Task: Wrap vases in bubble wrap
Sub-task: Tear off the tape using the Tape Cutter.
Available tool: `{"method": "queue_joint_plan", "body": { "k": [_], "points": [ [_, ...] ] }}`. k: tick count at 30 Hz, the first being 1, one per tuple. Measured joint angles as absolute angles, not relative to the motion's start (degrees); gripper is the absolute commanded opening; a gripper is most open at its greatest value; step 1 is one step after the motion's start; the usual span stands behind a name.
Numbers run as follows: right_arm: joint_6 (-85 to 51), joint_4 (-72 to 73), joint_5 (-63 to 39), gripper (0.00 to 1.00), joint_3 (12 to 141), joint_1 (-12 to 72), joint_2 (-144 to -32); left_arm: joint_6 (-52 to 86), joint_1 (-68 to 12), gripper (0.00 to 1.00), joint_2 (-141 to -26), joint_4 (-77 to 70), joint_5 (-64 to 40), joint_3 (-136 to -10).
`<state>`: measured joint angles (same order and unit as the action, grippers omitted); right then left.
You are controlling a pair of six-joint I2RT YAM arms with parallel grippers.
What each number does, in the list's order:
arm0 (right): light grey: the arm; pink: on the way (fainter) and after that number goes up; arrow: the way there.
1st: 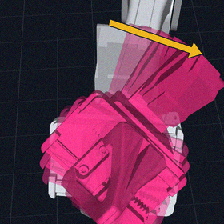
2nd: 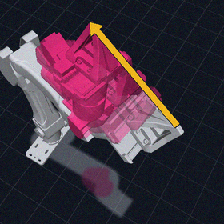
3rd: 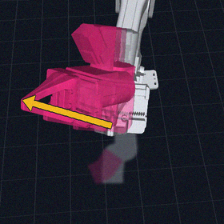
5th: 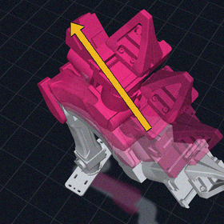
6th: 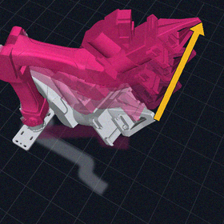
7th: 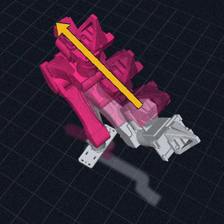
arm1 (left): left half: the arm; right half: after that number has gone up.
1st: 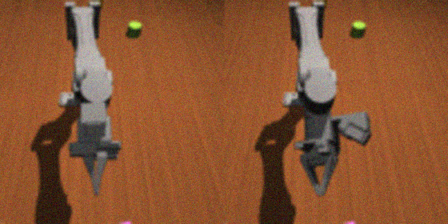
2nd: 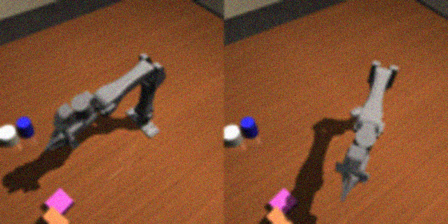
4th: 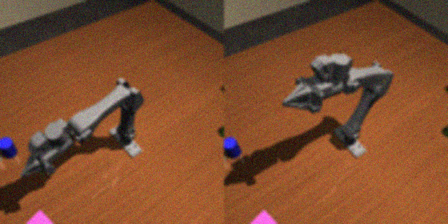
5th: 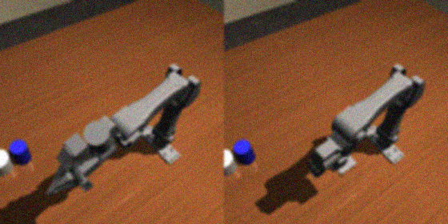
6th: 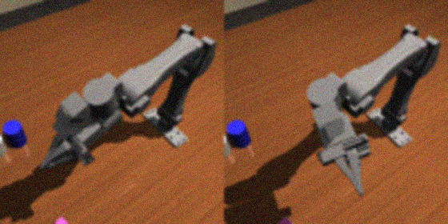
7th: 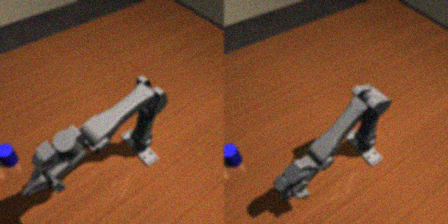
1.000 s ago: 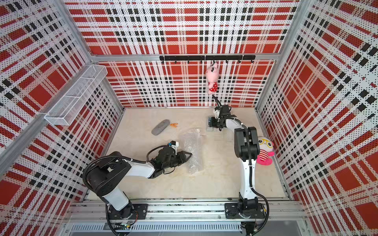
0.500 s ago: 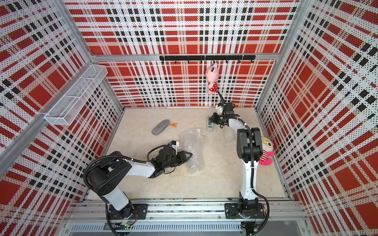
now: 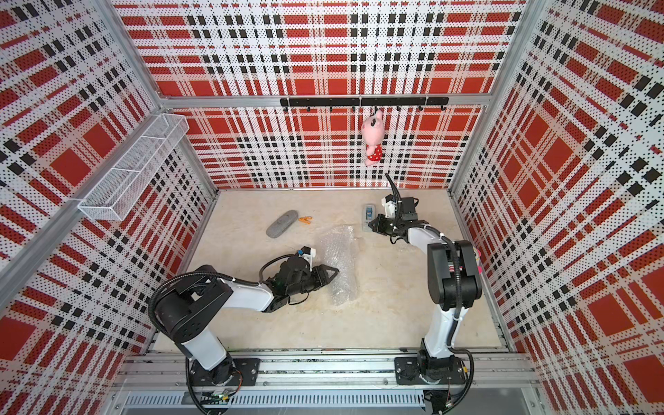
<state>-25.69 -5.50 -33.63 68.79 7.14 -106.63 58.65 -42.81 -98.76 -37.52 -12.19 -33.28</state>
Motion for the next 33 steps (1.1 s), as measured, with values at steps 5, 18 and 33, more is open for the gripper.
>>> {"method": "queue_joint_plan", "body": {
  "k": [5, 18, 33],
  "points": [
    [-24.9, -3.1, -33.1, 0.0, 62.7, 8.5, -105.1, 58.7, -42.9, 0.53, -98.8, -37.5, -12.2, -33.3],
    [-22.1, -3.9, -25.5, 0.0, 58.5, 6.8, -106.1, 58.7, -42.9, 0.53, -98.8, -37.6, -12.2, -33.3],
    [-18.0, -8.2, -14.6, 0.0, 63.2, 3.7, -109.2, 58.7, -42.9, 0.52, -98.8, -37.6, -12.2, -33.3]
  ]
}}
